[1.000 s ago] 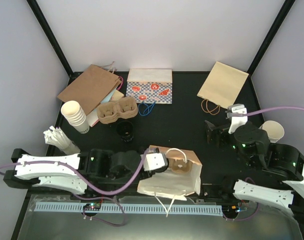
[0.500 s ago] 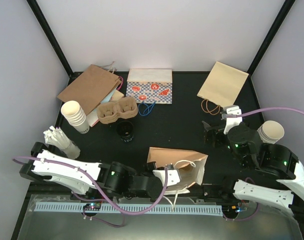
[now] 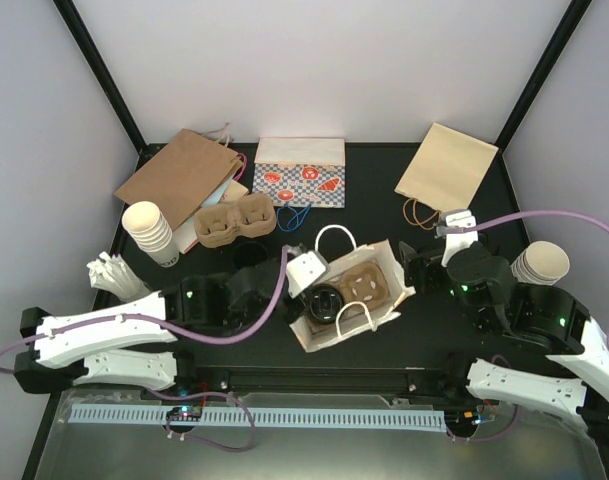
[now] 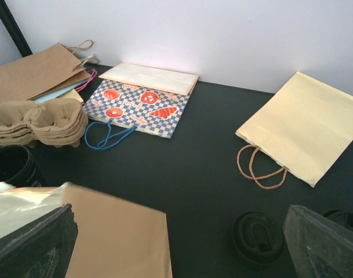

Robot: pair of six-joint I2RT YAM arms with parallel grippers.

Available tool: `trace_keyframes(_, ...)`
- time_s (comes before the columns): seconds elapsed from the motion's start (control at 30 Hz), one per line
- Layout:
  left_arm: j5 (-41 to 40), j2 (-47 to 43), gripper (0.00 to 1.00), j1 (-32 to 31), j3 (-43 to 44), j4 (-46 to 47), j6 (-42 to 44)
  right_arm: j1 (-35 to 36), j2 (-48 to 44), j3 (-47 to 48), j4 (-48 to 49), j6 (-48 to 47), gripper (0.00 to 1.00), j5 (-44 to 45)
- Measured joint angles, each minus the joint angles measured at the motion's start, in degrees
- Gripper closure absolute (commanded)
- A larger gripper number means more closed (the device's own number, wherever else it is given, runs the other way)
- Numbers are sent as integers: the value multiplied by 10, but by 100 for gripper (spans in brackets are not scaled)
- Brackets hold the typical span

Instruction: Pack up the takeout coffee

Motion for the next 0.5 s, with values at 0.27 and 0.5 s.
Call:
trace_keyframes(0.27, 145, 88, 98, 150, 80, -25, 5, 0, 35, 20, -30, 8, 0, 30)
trace_keyframes(0.5, 243, 177, 98, 259, 148, -23, 4, 0, 22, 38, -33, 17, 0, 65)
